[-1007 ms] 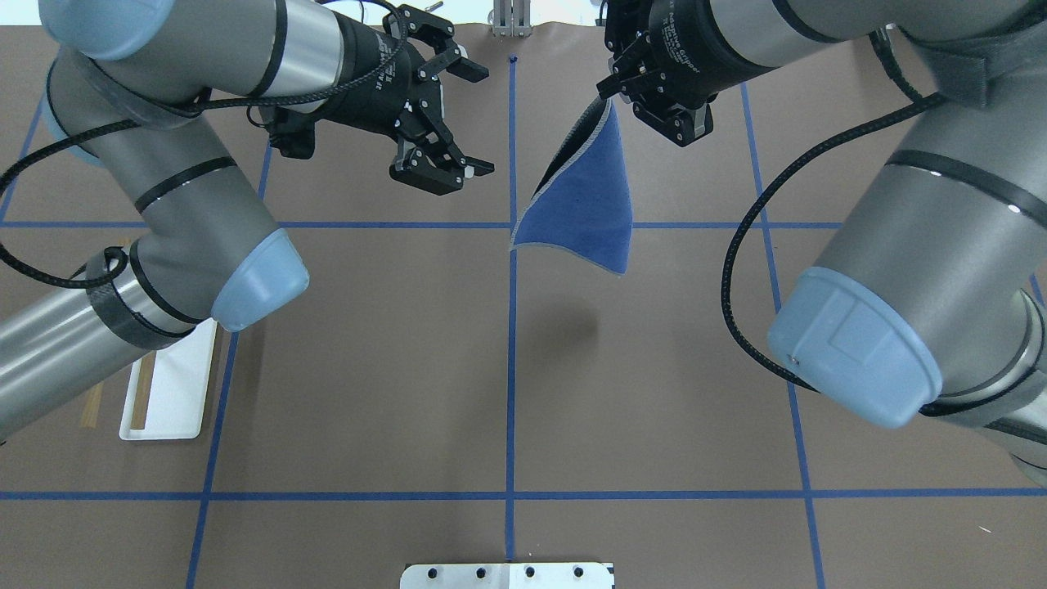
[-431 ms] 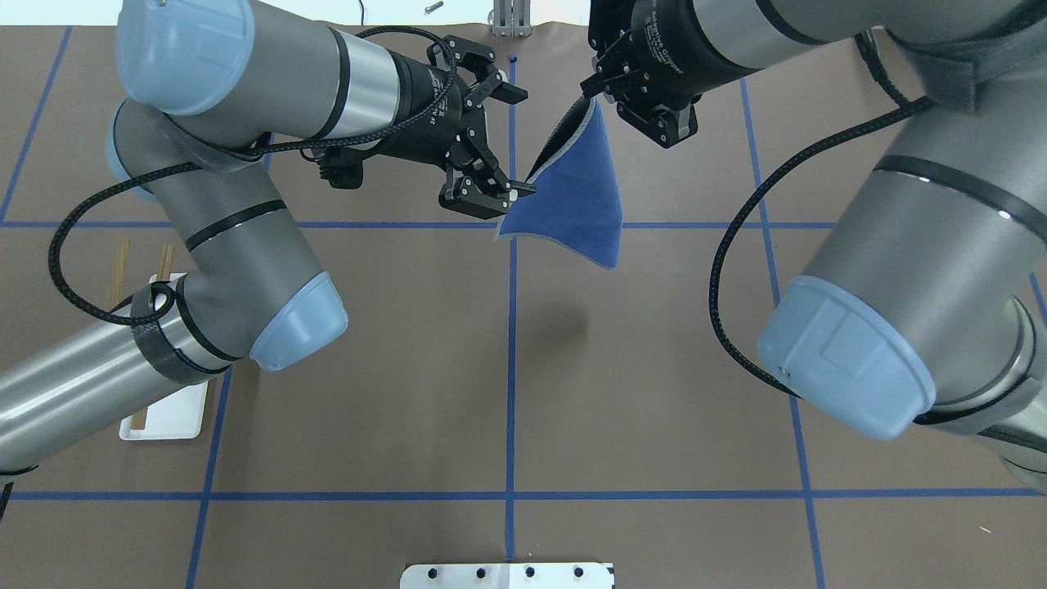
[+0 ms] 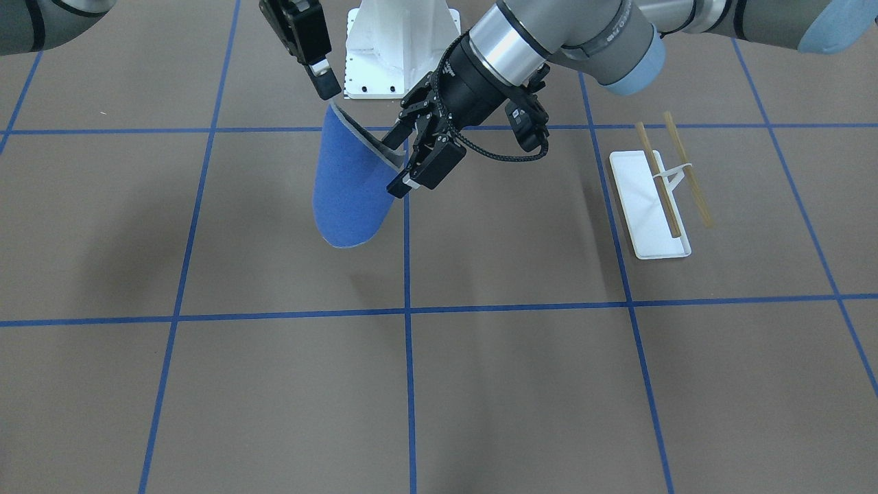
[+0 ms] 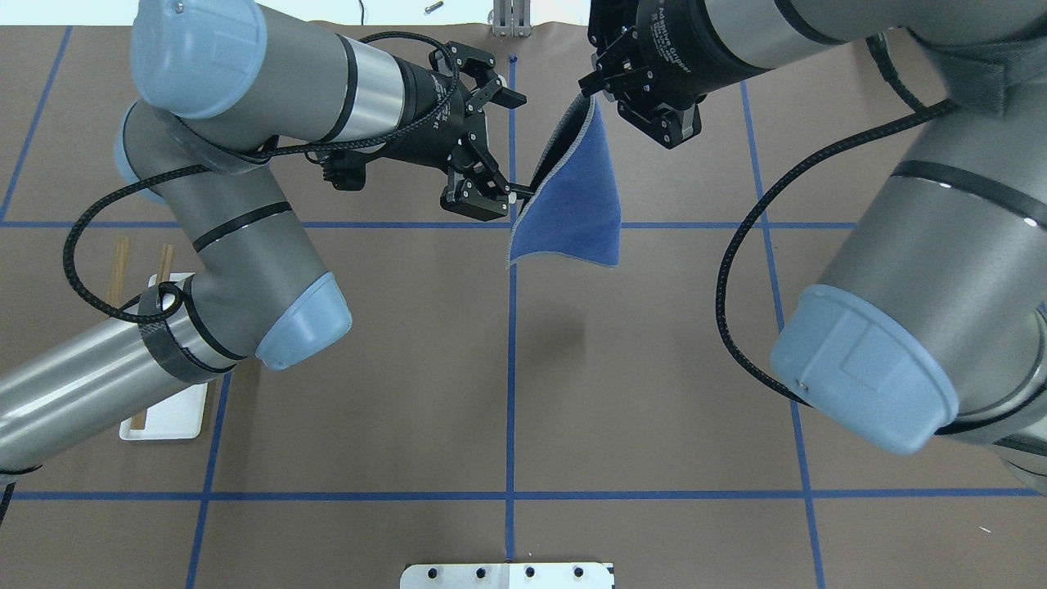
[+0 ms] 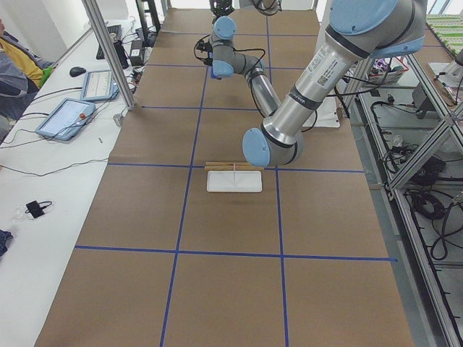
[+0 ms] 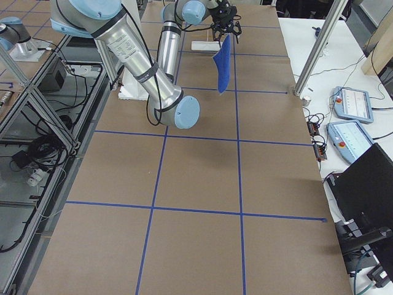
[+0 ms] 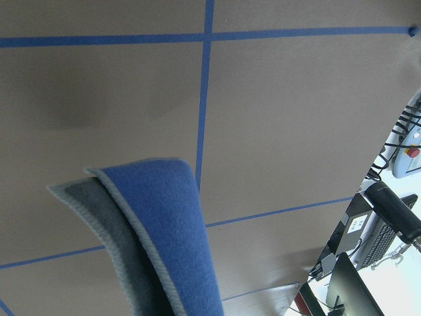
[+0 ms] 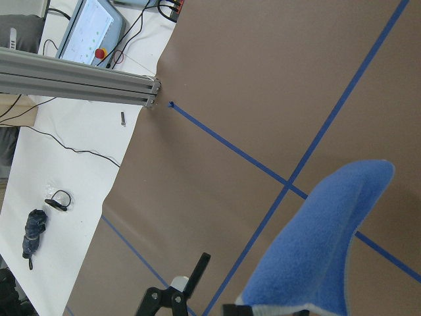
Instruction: Hang towel on rack
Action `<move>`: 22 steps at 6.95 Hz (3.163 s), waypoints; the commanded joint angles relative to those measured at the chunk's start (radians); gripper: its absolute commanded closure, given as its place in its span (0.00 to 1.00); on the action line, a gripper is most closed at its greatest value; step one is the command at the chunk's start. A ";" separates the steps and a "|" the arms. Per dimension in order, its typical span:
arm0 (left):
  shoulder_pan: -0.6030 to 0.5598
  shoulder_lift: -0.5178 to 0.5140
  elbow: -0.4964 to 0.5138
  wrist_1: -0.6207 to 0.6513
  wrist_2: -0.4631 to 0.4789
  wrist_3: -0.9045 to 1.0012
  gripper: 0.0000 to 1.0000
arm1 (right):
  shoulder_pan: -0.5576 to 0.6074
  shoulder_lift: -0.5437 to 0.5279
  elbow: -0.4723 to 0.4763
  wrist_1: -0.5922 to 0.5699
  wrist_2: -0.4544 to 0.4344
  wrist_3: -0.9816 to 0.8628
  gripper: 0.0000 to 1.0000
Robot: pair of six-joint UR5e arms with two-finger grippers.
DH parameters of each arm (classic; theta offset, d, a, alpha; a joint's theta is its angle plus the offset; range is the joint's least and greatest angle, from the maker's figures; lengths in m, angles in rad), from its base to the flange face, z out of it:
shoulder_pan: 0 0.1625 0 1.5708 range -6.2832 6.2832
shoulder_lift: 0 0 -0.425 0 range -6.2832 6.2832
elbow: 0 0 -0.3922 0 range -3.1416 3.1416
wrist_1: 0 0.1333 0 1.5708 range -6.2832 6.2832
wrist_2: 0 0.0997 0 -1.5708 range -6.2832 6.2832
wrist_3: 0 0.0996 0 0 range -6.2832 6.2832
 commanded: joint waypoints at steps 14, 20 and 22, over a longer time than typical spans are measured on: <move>0.027 0.011 -0.022 -0.058 -0.001 0.005 1.00 | -0.005 -0.014 0.018 -0.001 0.000 0.000 1.00; 0.025 0.038 -0.020 -0.141 -0.001 0.007 1.00 | -0.005 -0.015 0.018 -0.001 0.002 -0.009 1.00; 0.025 0.052 -0.020 -0.165 -0.001 0.034 1.00 | -0.003 -0.020 0.018 0.019 0.000 -0.015 0.26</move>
